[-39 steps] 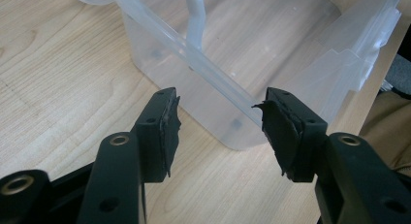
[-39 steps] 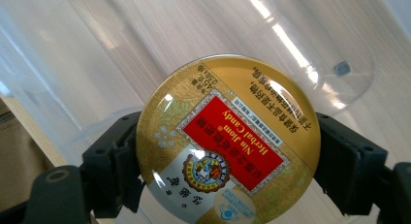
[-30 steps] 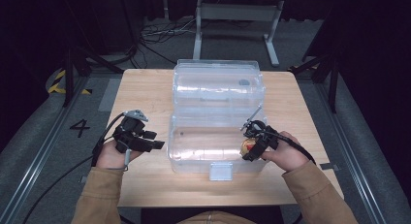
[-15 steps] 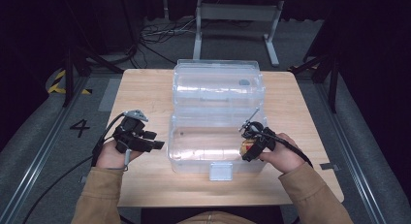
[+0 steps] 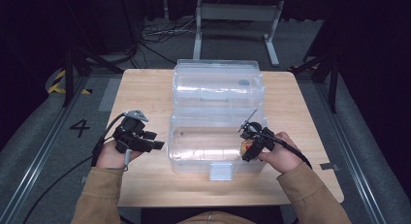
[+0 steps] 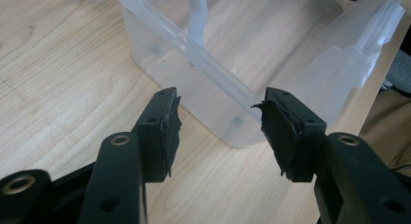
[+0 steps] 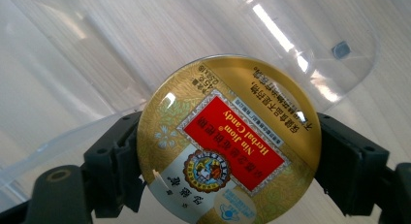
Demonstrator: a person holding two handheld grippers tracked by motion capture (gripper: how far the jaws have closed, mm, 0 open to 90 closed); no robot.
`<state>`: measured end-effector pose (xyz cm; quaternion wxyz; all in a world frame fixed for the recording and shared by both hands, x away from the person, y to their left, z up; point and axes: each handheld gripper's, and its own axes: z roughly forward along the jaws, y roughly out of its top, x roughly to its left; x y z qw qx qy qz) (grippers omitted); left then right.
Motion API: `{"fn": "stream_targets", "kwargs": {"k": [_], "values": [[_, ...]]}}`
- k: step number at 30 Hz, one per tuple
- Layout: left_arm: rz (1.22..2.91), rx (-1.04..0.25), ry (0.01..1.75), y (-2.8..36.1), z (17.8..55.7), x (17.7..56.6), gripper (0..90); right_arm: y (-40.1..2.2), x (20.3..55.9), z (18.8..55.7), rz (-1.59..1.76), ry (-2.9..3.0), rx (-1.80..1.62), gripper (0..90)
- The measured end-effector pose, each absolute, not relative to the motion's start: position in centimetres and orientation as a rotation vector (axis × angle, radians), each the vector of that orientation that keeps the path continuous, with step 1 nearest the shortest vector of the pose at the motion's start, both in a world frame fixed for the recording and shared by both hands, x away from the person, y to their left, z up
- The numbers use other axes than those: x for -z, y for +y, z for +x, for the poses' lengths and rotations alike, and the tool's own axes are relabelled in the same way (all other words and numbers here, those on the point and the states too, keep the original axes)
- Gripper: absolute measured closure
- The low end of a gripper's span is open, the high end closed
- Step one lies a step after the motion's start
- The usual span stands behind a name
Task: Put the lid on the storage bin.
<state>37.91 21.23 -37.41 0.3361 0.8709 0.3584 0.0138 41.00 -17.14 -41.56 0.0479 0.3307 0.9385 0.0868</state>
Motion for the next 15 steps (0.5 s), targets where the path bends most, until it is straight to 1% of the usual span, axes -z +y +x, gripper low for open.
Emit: {"fn": "stream_targets", "kwargs": {"k": [15], "values": [[2.272,-0.032,0.936,21.22,37.87,37.40,48.3,-17.04,41.75,41.05,1.073,2.859,-0.258,20.1]]}}
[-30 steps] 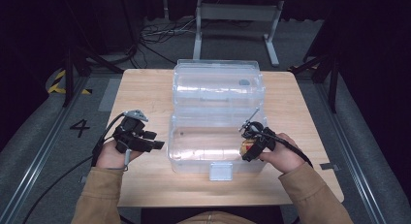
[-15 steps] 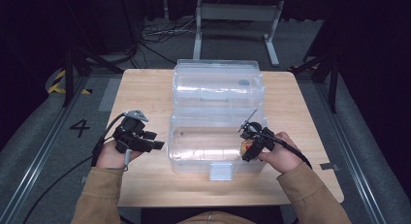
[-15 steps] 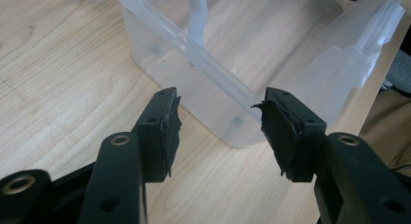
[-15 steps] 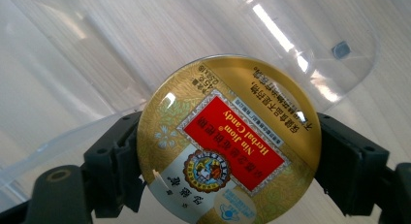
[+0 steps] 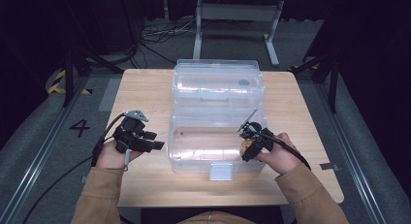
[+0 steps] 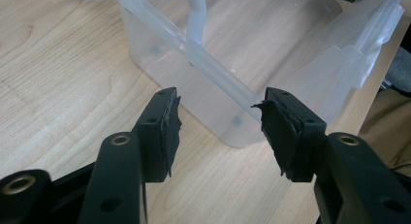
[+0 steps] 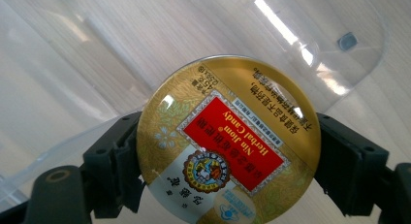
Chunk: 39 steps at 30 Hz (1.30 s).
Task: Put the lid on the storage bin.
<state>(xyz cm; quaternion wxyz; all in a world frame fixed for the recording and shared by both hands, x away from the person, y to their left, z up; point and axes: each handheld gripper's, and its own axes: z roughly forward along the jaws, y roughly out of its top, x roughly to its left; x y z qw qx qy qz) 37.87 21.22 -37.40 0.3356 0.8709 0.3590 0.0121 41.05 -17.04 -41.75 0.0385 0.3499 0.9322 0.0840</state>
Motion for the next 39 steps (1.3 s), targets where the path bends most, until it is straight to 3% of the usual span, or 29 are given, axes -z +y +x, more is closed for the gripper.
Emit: {"fn": "stream_targets", "kwargs": {"k": [9,14,28,39], "values": [[2.273,-0.027,0.940,21.2,37.9,37.5,48.3,-17.1,41.7,41.1,1.069,2.864,-0.258,19.8],[2.272,-0.026,0.941,21.2,37.9,37.5,48.2,-17.1,41.7,41.1,1.067,2.849,-0.239,15.1],[2.270,-0.029,0.940,21.3,38.0,37.5,48.2,-17.2,41.5,41.1,1.052,2.851,-0.245,15.5],[2.270,-0.016,0.944,21.1,38.0,37.6,46.2,-18.5,39.8,40.9,1.083,2.821,-0.455,16.9]]}}
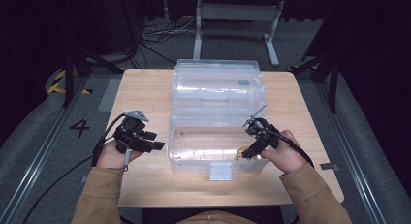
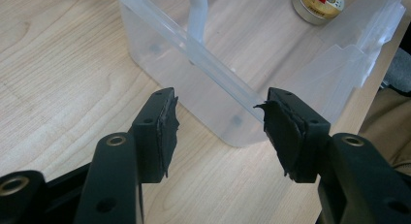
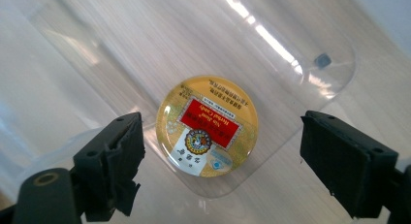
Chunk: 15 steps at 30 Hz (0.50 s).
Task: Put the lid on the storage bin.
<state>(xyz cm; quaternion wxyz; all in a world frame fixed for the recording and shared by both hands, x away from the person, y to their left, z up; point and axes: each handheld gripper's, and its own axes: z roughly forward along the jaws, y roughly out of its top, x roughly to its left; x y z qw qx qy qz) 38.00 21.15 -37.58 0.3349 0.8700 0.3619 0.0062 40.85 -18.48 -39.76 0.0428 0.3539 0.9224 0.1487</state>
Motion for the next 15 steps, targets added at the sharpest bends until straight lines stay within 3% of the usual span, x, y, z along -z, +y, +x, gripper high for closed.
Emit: {"fn": "stream_targets", "kwargs": {"k": [15], "values": [[2.273,-0.013,0.926,21.0,37.9,37.5,47.2,-20.1,35.4,40.1,0.996,2.837,-0.786,19.9]]}}
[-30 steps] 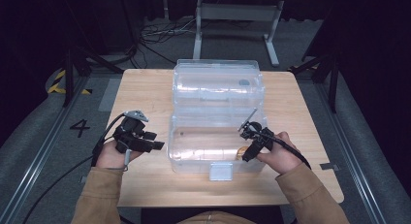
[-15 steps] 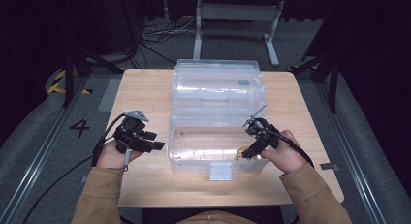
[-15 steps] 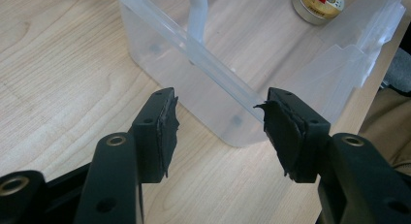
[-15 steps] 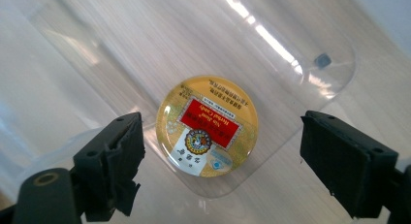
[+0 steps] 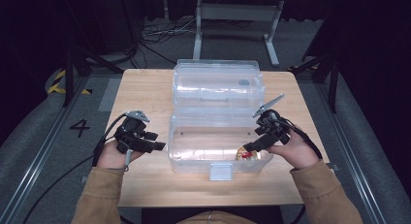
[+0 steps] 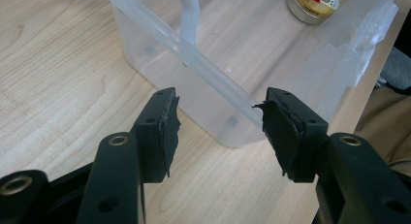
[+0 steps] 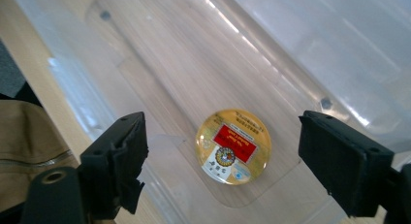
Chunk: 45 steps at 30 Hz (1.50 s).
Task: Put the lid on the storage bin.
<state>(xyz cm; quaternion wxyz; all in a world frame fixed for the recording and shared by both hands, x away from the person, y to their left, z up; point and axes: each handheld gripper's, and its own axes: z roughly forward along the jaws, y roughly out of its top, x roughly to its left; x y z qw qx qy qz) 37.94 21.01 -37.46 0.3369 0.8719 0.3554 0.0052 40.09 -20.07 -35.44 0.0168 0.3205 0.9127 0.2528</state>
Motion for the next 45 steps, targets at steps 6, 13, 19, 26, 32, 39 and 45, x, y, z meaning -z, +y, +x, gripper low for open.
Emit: {"fn": "stream_targets", "kwargs": {"k": [6,13,19,26,32,39,45], "values": [[2.272,-0.016,0.922,21.0,37.7,37.4,47.2,-20.4,33.1,40.2,0.943,2.792,-0.880,29.8],[2.262,-0.021,0.927,21.2,37.3,37.3,47.1,-20.5,30.8,41.4,0.902,2.726,-0.940,38.6],[2.255,-0.016,0.922,21.3,37.2,37.4,47.1,-20.6,29.4,42.6,0.873,2.681,-0.994,43.5],[2.249,-0.016,0.922,21.5,37.0,37.4,47.1,-19.9,28.1,44.4,0.832,2.656,-1.022,46.4],[2.246,-0.013,0.918,21.7,36.8,37.4,47.1,-18.9,27.6,46.5,0.801,2.642,-1.034,47.5],[2.240,-0.008,0.918,21.8,36.6,37.3,47.1,-17.5,28.0,49.1,0.790,2.665,-1.032,48.8],[2.240,-0.005,0.915,21.8,36.7,37.3,47.1,-16.8,28.6,50.2,0.782,2.681,-1.034,50.4]]}}
